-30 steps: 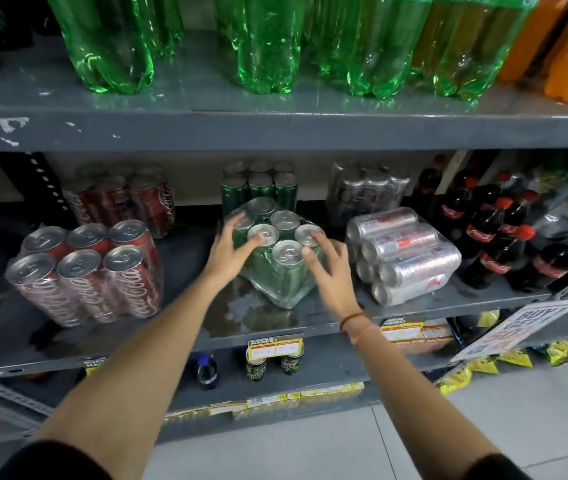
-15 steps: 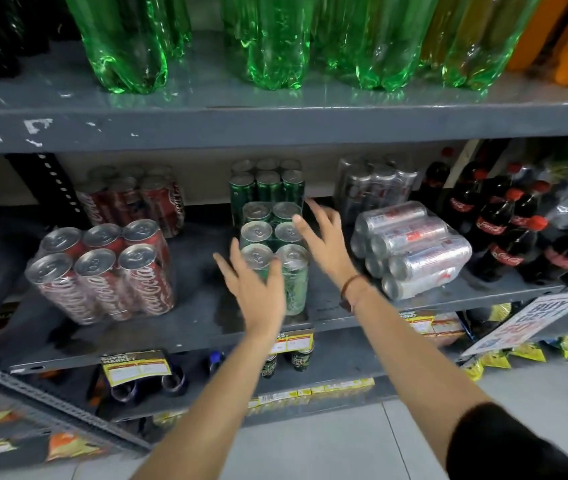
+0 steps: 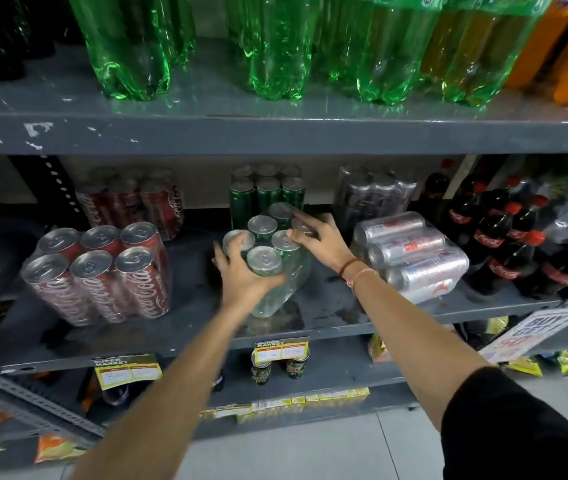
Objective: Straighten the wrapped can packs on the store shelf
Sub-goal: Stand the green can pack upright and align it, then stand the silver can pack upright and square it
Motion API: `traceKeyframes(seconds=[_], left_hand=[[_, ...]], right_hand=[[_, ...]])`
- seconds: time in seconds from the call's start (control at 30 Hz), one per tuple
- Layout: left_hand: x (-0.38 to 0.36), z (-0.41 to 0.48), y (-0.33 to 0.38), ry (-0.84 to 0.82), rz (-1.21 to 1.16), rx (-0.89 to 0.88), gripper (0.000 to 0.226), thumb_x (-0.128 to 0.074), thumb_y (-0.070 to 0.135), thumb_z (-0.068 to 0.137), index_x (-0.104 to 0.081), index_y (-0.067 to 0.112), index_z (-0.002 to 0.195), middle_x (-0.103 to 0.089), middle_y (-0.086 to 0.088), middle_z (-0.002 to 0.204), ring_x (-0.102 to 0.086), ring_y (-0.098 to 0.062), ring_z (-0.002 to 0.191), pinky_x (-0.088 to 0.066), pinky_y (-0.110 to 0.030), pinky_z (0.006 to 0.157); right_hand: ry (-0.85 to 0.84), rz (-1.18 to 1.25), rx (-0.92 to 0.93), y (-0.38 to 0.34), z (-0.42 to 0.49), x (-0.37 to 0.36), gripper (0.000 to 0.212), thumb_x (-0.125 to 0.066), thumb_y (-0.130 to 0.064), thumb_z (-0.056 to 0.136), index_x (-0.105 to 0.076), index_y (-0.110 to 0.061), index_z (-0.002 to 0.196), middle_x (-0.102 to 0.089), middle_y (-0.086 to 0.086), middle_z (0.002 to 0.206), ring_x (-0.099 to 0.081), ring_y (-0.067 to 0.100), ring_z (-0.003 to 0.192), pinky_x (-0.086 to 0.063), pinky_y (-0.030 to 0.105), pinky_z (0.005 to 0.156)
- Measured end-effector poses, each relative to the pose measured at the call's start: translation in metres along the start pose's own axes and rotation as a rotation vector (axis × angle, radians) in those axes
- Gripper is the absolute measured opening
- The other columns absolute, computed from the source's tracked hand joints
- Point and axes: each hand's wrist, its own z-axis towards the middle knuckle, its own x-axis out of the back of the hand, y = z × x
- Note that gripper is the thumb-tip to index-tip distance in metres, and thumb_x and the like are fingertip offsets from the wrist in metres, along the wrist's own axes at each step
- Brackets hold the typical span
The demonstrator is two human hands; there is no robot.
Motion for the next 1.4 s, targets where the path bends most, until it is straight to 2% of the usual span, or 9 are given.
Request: traceKeyframes(seconds=[0.1, 0.23, 0.43, 0.57, 0.77, 0.87, 1.0, 1.1, 1.4], left_hand=[[0.042, 0.039, -0.005, -0.316, 0.121, -0.094, 0.103, -0.091, 0.024, 0.048, -0.038, 0.031, 0.135, -0.04, 0.0, 0.144, -0.041, -0.018, 0.129, -0.033, -0.03, 0.106], [0.057, 0.062, -0.001, -0.522, 0.173, -0.127, 0.103, -0.089, 0.014, 0.054, -0.035, 0.036, 0.139, -0.041, 0.009, 0.141, -0.041, -0.012, 0.129, -0.033, -0.03, 0.107], [0.056, 0.062, 0.004, -0.558, 0.214, -0.142, 0.104, -0.086, 0.012, 0.06, -0.028, 0.037, 0.143, -0.032, 0.009, 0.151, -0.032, -0.013, 0.136, -0.028, -0.036, 0.114], [0.057, 0.064, 0.021, -0.67, 0.387, -0.086, 0.117, -0.087, 0.026, 0.059, -0.012, 0.034, 0.148, -0.016, 0.003, 0.158, -0.021, -0.018, 0.142, -0.025, -0.039, 0.116], [0.017, 0.056, 0.101, -0.567, 0.494, -0.187, 0.129, -0.072, 0.072, 0.043, -0.008, 0.034, 0.148, -0.019, -0.001, 0.158, -0.024, -0.022, 0.142, -0.025, -0.038, 0.114], [-0.037, 0.049, 0.132, -0.548, 0.466, -0.343, 0.117, -0.061, 0.079, 0.049, -0.007, 0.04, 0.146, 0.0, 0.0, 0.16, -0.006, -0.02, 0.147, -0.016, -0.035, 0.115], [-0.12, 0.045, 0.144, -0.728, 0.467, -0.408, 0.095, -0.057, 0.064, 0.074, -0.006, 0.034, 0.148, -0.011, -0.003, 0.159, -0.013, -0.023, 0.145, -0.017, -0.029, 0.113], [-0.168, 0.054, 0.142, -0.82, 0.496, -0.333, 0.091, -0.055, 0.06, 0.08, -0.005, 0.03, 0.149, -0.016, -0.005, 0.158, -0.02, -0.025, 0.144, -0.019, -0.032, 0.114], [-0.216, 0.076, 0.134, -0.946, 0.63, -0.344, 0.094, -0.058, 0.07, 0.07, -0.014, 0.037, 0.147, -0.019, -0.001, 0.158, -0.022, -0.024, 0.143, -0.016, -0.038, 0.117]], right_hand=[[0.2, -0.024, -0.038, 0.0, -0.024, -0.011, 0.06, -0.064, -0.05, 0.081, -0.051, -0.024, 0.134, -0.039, 0.009, 0.121, -0.052, 0.028, 0.113, -0.038, 0.026, 0.094], [0.4, -0.082, -0.083, -0.012, -0.047, -0.036, 0.059, -0.06, -0.051, 0.083, -0.053, -0.018, 0.132, -0.037, 0.011, 0.116, -0.054, 0.032, 0.102, -0.048, 0.033, 0.082], [0.398, -0.09, -0.119, -0.018, -0.052, -0.035, 0.065, -0.057, -0.053, 0.085, -0.046, -0.018, 0.138, -0.035, 0.014, 0.122, -0.051, 0.036, 0.108, -0.051, 0.04, 0.086], [0.304, 0.076, -0.097, -0.012, -0.056, -0.013, 0.067, -0.055, -0.055, 0.086, -0.036, -0.026, 0.144, -0.033, 0.014, 0.131, -0.049, 0.034, 0.116, -0.041, 0.035, 0.102], [0.658, 0.089, -0.067, 0.019, -0.077, 0.076, 0.067, -0.061, -0.047, 0.086, -0.039, -0.018, 0.142, -0.035, 0.017, 0.137, -0.041, 0.031, 0.128, -0.029, 0.025, 0.105], [0.768, 0.009, -0.197, 0.051, -0.09, 0.118, 0.069, -0.06, -0.047, 0.086, -0.036, -0.019, 0.144, -0.034, 0.019, 0.138, -0.04, 0.034, 0.125, -0.033, 0.034, 0.104], [0.68, -0.008, -0.487, 0.095, -0.098, 0.144, 0.089, -0.061, -0.061, 0.078, -0.019, -0.029, 0.15, -0.019, 0.024, 0.148, -0.026, 0.043, 0.133, -0.033, 0.048, 0.105], [0.5, 0.212, -0.637, 0.117, -0.091, 0.15, 0.111, -0.068, -0.068, 0.065, -0.003, -0.036, 0.15, -0.007, 0.025, 0.155, -0.023, 0.043, 0.139, -0.03, 0.05, 0.111], [0.497, 0.667, -0.654, 0.14, -0.074, 0.144, 0.13, -0.086, -0.054, 0.05, -0.006, -0.029, 0.15, -0.036, 0.014, 0.149, -0.045, 0.035, 0.129, -0.045, 0.05, 0.101]])
